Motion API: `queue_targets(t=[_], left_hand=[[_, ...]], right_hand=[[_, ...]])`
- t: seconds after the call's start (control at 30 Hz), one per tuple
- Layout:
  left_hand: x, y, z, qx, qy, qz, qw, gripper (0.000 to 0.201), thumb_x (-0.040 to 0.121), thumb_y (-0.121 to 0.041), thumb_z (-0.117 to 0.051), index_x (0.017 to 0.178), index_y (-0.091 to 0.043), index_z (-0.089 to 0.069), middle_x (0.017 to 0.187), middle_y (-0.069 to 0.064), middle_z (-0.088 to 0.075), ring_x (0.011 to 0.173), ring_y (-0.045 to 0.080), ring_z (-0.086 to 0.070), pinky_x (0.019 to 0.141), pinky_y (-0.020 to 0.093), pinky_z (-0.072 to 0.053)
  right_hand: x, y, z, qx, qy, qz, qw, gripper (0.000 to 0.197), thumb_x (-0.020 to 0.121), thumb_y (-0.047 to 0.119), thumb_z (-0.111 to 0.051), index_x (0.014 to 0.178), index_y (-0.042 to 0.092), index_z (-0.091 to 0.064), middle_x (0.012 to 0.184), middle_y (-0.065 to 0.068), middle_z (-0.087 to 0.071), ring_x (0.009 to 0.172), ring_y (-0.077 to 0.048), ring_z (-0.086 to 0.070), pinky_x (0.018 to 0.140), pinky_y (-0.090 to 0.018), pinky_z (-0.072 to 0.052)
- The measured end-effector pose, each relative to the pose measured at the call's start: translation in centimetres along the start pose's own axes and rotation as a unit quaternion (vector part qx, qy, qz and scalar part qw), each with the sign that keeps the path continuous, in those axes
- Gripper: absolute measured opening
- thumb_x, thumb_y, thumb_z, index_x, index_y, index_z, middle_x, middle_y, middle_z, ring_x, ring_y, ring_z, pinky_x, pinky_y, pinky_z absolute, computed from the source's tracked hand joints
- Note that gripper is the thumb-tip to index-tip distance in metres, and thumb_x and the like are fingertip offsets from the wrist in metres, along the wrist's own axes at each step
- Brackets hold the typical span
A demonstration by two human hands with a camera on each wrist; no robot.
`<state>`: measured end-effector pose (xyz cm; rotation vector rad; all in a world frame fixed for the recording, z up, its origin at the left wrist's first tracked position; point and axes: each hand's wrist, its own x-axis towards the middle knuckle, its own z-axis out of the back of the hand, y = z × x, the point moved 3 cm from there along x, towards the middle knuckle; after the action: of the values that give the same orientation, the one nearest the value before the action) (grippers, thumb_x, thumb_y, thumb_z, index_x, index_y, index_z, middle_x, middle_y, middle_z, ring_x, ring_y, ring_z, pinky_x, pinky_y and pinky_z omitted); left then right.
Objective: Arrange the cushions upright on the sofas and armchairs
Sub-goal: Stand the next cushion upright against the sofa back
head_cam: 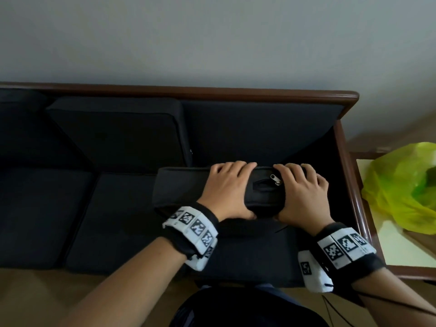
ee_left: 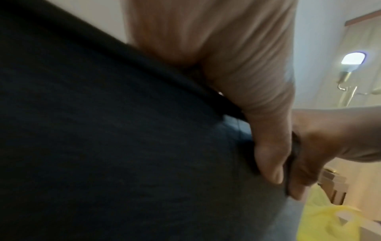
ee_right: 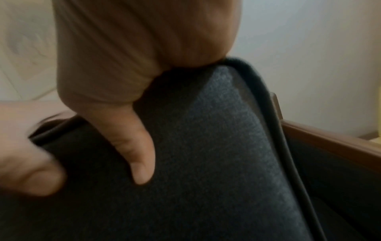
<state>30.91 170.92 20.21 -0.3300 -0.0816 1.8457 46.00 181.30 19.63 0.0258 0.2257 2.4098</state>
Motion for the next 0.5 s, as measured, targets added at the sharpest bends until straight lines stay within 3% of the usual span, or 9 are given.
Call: queue_targets(t=[0.13,0.23,0.3,0.37,0.43,0.5], left_hand=[[-3.6,6.2,1.8,0.029,-0.014,0.064,0.997,0.124,0.054,-0.069,-0.081,0.156,-0.03,-0.022,0.153,-0.003,-0.036,0.141,0.021,-0.034,0.111,0.044,-0.025],[-6.0,10.1,2.3,-0.079,-0.014,0.117,0.99,0.124,0.057,-0.056,-0.088,0.157,-0.032,-0.019,0.158,-0.004,-0.026,0.143,0.02,-0.029,0.112,0.046,-0.029],[-6.3,10.6,2.3,-0.201,-0.028,0.117,0.972,0.123,0.06,-0.039,-0.094,0.157,-0.031,-0.019,0.157,-0.005,-0.022,0.138,0.011,-0.029,0.112,0.036,-0.032],[-6.0,9.9,2.2,-0.245,-0.058,0.11,0.961,0.121,0.057,-0.029,-0.097,0.155,-0.03,-0.027,0.155,-0.006,-0.025,0.132,0.003,-0.028,0.111,0.03,-0.03],[-5.5,8.9,2.1,-0.263,-0.088,0.103,0.955,0.119,0.053,-0.025,-0.098,0.152,-0.028,-0.033,0.154,-0.005,-0.029,0.133,0.002,-0.027,0.115,0.031,-0.029],[-5.0,7.6,2.2,-0.283,-0.11,0.085,0.949,0.119,0.051,-0.026,-0.099,0.151,-0.026,-0.036,0.154,-0.004,-0.032,0.139,0.007,-0.03,0.12,0.036,-0.029]], right_hand=[[0.6,-2.3,0.6,0.039,0.012,-0.035,0.999,0.113,0.031,0.034,-0.087,0.138,0.028,-0.048,0.133,0.0,-0.053,0.129,-0.034,-0.041,0.101,-0.054,-0.038],[1.1,-4.4,0.6,0.048,0.034,-0.049,0.997,0.122,0.027,0.035,-0.093,0.14,0.029,-0.046,0.137,0.001,-0.051,0.131,-0.032,-0.038,0.103,-0.052,-0.036],[1.4,-5.3,0.7,0.047,0.053,-0.056,0.996,0.124,0.028,0.035,-0.094,0.141,0.03,-0.044,0.14,0.002,-0.049,0.134,-0.031,-0.036,0.106,-0.053,-0.035],[1.3,-5.6,0.8,0.036,0.072,-0.066,0.995,0.123,0.033,0.034,-0.093,0.144,0.029,-0.04,0.143,0.002,-0.045,0.139,-0.03,-0.03,0.11,-0.055,-0.03],[1.1,-5.4,0.9,0.025,0.092,-0.074,0.993,0.119,0.045,0.036,-0.086,0.149,0.025,-0.03,0.152,0.0,-0.034,0.147,-0.03,-0.016,0.115,-0.059,-0.019],[1.0,-3.8,1.2,0.024,0.099,-0.037,0.994,0.125,0.045,0.051,-0.075,0.153,0.021,-0.021,0.158,-0.001,-0.024,0.151,-0.029,-0.005,0.117,-0.058,-0.01]])
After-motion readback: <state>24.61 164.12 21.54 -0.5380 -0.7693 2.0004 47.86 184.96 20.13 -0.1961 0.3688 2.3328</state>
